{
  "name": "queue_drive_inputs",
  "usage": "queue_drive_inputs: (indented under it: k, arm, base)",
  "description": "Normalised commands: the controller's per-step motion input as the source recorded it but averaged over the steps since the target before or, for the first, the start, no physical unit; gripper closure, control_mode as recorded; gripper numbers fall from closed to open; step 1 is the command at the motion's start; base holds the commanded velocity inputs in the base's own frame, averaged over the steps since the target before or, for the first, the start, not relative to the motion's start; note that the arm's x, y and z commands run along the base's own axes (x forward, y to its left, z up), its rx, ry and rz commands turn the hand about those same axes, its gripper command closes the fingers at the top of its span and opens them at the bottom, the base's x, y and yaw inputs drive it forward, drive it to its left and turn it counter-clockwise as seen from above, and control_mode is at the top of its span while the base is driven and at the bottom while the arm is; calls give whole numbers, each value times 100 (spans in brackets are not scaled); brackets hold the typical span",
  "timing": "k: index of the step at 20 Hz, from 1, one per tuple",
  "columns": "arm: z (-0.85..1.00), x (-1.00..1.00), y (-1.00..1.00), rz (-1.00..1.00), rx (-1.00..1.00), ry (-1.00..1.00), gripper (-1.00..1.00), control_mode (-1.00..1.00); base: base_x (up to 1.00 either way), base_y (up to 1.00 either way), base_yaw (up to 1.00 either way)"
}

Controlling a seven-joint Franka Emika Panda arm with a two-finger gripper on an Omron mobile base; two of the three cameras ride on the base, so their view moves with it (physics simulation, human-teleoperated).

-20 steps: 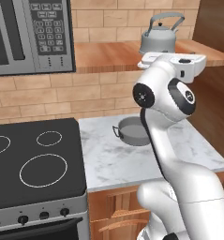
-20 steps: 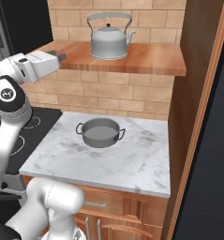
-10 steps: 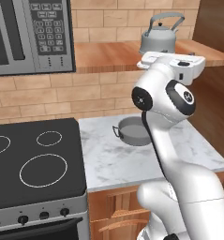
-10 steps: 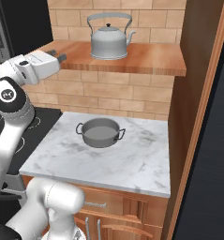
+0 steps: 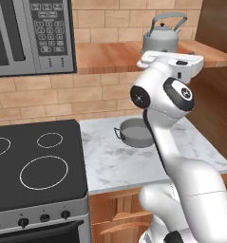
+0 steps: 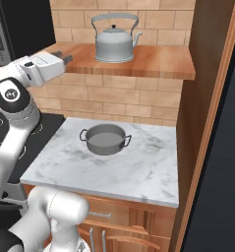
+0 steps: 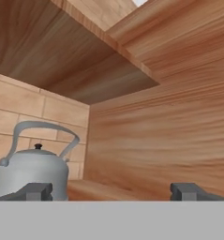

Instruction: Pick the kettle from the cabinet and place it on a stove burner. Then pick the pot from the counter and place it on another stove burner. Finally, turn both burners on.

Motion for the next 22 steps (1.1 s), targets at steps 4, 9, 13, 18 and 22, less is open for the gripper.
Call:
queue_drive_inputs:
  k: [4,9,13,18,22]
  arm:
    - [0,27,6,-2,0,0,-100,-100]
    - [0,43,13,-4,1,1,-100,-100]
    - [0,13,1,-2,9,2,-100,-100]
    - [0,0,0,0,15,0,-100,-100]
    - [2,4,0,-1,10,0,-100,-100]
  base:
    - [0,0,0]
    - [0,0,0]
    - [0,0,0]
    - [0,0,0]
    - [0,0,0]
